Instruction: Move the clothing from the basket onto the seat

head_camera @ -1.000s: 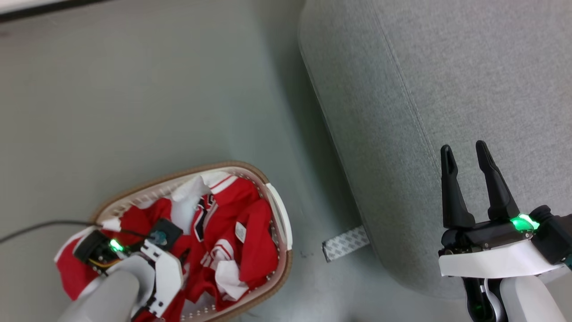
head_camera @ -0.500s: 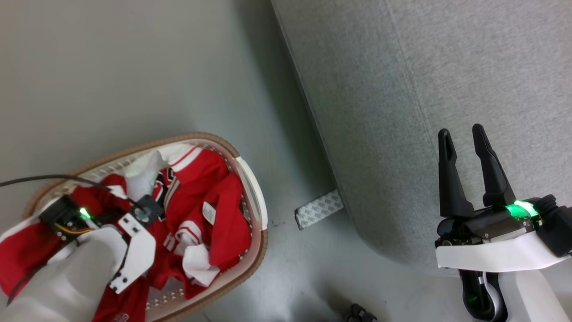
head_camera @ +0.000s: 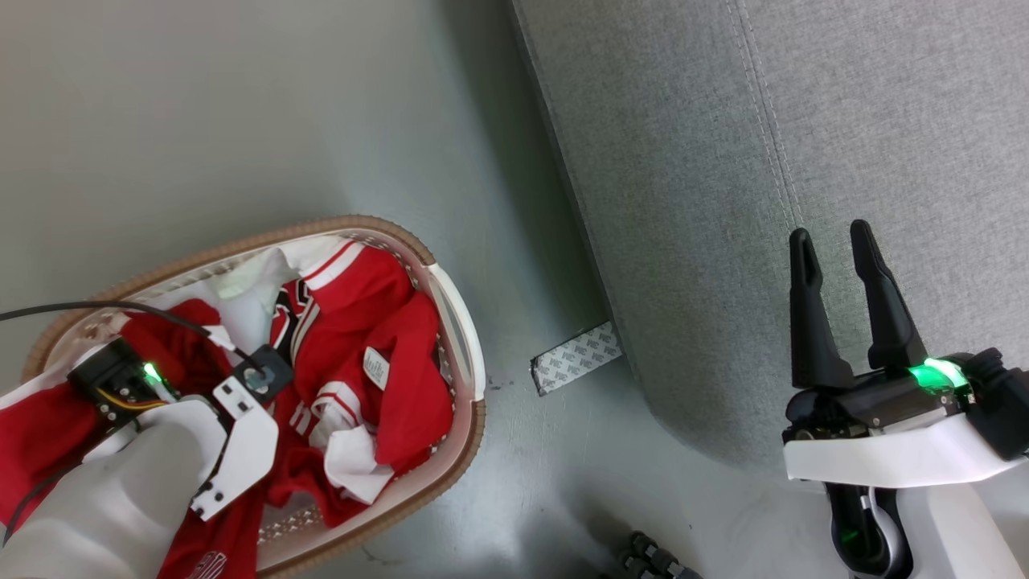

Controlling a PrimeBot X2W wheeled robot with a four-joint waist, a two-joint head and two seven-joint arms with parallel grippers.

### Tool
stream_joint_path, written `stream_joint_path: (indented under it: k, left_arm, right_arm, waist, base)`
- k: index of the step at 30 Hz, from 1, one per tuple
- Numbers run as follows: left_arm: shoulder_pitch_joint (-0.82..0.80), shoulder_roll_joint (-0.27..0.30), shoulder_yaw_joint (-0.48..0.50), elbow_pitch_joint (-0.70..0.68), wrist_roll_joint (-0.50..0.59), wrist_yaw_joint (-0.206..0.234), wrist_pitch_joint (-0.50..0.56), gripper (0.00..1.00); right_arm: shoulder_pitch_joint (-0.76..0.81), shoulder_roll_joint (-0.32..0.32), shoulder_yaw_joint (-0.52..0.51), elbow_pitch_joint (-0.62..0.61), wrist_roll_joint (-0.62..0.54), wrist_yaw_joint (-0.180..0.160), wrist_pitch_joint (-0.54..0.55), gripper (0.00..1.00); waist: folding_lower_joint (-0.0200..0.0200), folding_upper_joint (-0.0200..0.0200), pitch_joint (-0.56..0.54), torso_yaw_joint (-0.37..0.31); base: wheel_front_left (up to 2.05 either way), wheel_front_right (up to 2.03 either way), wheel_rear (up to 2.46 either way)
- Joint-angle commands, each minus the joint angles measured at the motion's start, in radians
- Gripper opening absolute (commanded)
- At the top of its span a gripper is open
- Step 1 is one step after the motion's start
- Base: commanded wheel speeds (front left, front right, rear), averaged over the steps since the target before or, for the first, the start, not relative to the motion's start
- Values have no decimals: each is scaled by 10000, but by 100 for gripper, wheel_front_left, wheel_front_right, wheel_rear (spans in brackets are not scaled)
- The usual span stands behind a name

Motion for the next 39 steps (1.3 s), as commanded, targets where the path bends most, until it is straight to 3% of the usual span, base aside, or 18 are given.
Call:
stream_joint_path:
  k: [1,6,10,24,29,39]
  left_arm:
    - [-22,3,-30,92,-104,5,-67,0]
    - [-23,-47,66,161,-353,19,-338,0]
    - [185,-416,215,182,-673,75,-745,0]
    - [1413,-2372,957,-107,-1977,137,-2517,0]
    - [1797,-2741,1301,-1079,-2363,112,-2622,0]
    - [2813,-2620,2479,-3797,-2815,149,-2617,0]
  right_arm:
    - [-168,-4,60,72,76,-21,-17,100]
    - [-357,-5,252,188,68,-21,-17,100]
    - [-371,-8,129,352,-189,-21,-17,100]
    - [196,-24,-612,1213,-1630,-21,-17,100]
    - [517,-22,-795,1536,-1940,-21,-17,100]
    - [1190,-25,-616,2011,-2063,-21,-17,100]
  waist:
    - [-1,0,-38,-13]
    - [-1,0,-257,-72]
    - [-1,0,-887,229]
    - [-1,0,-4384,2382]
    - [-1,0,-5614,3295]
    - [-1,0,-7363,4719]
  base:
    - [0,0,0]
    - [0,0,0]
    - [0,0,0]
    - [0,0,0]
    - [0,0,0]
    - [0,0,0]
